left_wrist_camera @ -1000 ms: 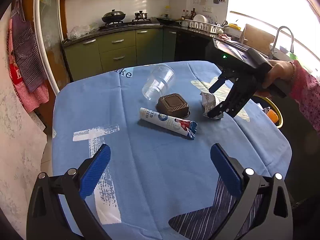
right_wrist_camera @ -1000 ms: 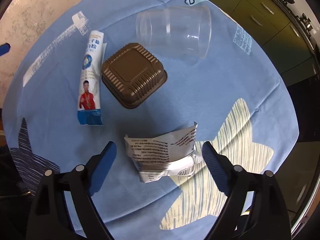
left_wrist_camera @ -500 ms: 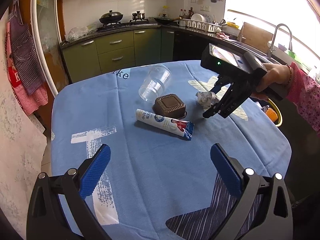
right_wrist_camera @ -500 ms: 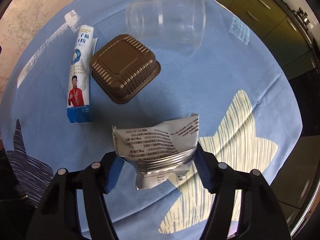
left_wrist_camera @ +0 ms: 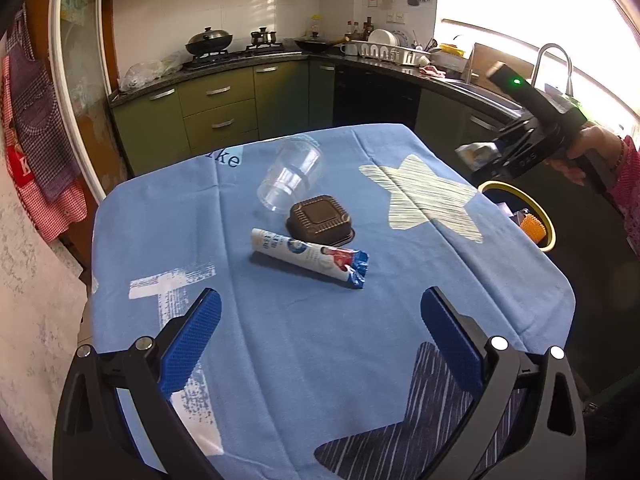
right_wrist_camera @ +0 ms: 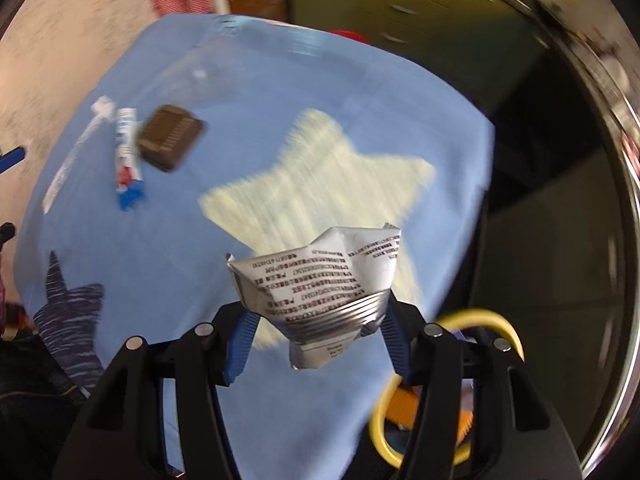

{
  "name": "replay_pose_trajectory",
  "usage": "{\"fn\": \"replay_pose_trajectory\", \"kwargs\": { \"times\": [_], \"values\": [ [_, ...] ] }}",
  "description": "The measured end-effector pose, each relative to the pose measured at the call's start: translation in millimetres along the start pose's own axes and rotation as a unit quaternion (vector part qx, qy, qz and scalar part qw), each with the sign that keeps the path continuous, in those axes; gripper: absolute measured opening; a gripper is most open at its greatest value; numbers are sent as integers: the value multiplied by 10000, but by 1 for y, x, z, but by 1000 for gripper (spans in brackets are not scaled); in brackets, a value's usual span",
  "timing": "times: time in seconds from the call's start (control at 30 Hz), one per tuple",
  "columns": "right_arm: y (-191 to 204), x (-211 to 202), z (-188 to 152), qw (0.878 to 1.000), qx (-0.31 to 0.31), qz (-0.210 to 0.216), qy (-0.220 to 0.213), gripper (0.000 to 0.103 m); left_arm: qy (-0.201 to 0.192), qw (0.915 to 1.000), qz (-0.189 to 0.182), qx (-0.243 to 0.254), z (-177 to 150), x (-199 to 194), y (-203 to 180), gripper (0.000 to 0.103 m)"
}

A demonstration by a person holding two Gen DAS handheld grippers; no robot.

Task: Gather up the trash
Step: 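Carry the paper wrapper over the bin and open the right tool, then grasp the clear plastic cup with the left tool and lift it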

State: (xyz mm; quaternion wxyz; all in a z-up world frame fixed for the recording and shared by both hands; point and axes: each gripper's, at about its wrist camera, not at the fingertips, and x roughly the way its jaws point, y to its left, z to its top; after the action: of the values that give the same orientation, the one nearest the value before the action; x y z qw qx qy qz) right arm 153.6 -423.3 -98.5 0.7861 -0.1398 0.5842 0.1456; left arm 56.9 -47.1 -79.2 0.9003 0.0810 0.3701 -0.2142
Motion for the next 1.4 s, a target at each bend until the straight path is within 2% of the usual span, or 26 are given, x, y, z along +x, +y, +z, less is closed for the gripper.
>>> {"fn": "replay_pose_trajectory", "kwargs": {
  "times": [0.17,0.3,0.47,0.53,0.7,0.97,1.1,1.3,1.4],
  "values": [
    [-79,7,-52,9929,990,-547,369,57,15,9999,-102,125,6,7,-14,98],
    [-130,30,-89,9823,1556,-730,745,60,35,9995,-148,269,11,11,-27,98],
    [-164,66,-112,9707,1960,-889,1064,68,78,9990,-155,414,15,14,-41,98],
    [-169,68,-117,9684,2088,-851,1063,69,106,9988,-156,457,16,16,-45,98],
    [-159,40,-123,9717,2120,-798,662,72,187,9985,-190,471,17,19,-49,98],
    [-110,-6,-115,9847,1617,-645,105,73,429,9976,-221,502,26,30,-46,98],
    [-88,-14,-102,9892,1334,-600,-29,73,458,9936,-47,1029,57,51,-37,98],
    [-54,-21,-89,9931,1047,-536,-46,74,752,9884,-313,1285,120,111,-5,98],
    [-44,-24,-89,9934,1014,-533,-70,74,882,9845,-391,1466,140,144,7,98]
  ]
}}
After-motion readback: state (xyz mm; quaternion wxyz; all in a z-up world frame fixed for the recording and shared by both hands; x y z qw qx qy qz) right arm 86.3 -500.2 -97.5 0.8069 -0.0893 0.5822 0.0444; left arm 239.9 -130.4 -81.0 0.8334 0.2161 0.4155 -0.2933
